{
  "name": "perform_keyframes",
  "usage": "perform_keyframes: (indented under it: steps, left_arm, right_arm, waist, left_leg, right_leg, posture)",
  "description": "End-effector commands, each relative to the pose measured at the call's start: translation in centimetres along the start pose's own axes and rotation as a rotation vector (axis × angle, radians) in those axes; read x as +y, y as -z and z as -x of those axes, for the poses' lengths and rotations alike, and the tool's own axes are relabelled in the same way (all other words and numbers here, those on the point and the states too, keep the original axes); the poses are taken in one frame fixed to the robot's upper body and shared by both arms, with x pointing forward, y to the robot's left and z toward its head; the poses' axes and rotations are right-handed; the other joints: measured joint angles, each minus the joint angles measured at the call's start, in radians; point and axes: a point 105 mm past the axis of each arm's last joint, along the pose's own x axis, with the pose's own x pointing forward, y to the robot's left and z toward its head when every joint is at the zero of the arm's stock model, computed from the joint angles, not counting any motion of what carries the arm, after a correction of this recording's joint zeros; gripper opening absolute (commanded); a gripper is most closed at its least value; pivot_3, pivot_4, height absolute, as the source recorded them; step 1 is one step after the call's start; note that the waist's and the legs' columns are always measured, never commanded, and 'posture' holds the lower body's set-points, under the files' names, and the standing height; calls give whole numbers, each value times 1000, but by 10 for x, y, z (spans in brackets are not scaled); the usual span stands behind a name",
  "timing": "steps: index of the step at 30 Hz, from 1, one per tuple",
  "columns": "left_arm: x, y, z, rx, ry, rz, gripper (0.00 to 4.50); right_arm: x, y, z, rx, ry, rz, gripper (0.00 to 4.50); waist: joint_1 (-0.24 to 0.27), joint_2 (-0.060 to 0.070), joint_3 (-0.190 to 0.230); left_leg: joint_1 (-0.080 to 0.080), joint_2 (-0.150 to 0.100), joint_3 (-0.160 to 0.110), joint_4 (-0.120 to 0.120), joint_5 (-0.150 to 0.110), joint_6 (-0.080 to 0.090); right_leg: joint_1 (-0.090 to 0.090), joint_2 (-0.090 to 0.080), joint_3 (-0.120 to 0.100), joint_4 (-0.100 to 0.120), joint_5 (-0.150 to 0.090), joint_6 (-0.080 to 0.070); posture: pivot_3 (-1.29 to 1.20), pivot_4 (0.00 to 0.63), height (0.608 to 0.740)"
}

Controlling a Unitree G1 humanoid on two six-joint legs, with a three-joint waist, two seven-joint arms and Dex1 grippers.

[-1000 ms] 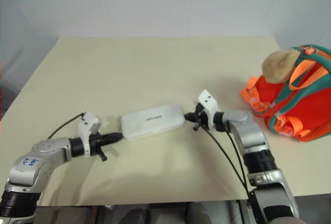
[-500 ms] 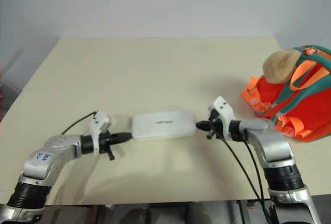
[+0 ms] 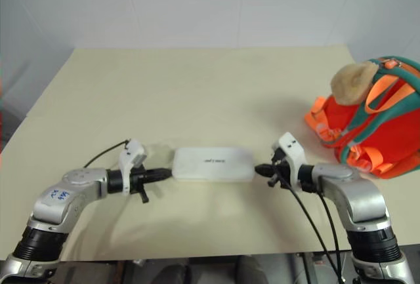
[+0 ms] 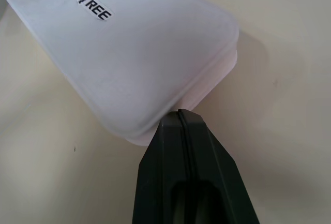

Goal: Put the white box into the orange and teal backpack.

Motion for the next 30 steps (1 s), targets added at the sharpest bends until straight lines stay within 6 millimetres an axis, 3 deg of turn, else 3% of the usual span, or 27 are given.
perform_keyframes:
  steps: [1,13,21,22,26,30]
  left_arm:
    - [-22,-12,-6,-40,99,-35,0]
    - [-23,-13,3,-35,65,-31,0]
    - [7,-13,42,11,-25,-65,0]
    - [14,-12,49,17,-46,-68,407]
    - [25,-14,65,-1,-43,-27,1404]
    - [29,-19,70,-12,-4,176,2581]
  right_arm:
    - [11,-14,-5,-53,-61,58,120]
    - [1,-10,-8,-35,-55,71,120]
    - [-22,-7,21,31,2,42,120]
    - [-25,-6,27,53,10,35,857]
    - [-37,-9,42,91,59,24,1947]
    - [-50,-26,49,62,110,-40,3234]
  waist:
    - [0,0,0]
    - [-1,0,0]
    - [-1,0,0]
    - [-1,0,0]
    - [-1,0,0]
    - [-2,0,0]
  left_leg:
    - [0,0,0,0,0,0]
    - [0,0,0,0,0,0]
    - [0,0,0,0,0,0]
    - [0,0,0,0,0,0]
    - [0,0,0,0,0,1]
    - [0,0,1,1,-1,1]
  right_leg:
    - [0,0,0,0,0,0]
    - [0,0,0,0,0,0]
    - [0,0,0,-1,0,0]
    - [0,0,0,-1,0,0]
    - [0,0,0,-2,0,-1]
    - [0,0,0,-1,0,0]
  posture:
    - [0,150,740]
    - [0,150,740]
    - [0,150,740]
    - [0,150,740]
    - [0,150,740]
    - [0,150,740]
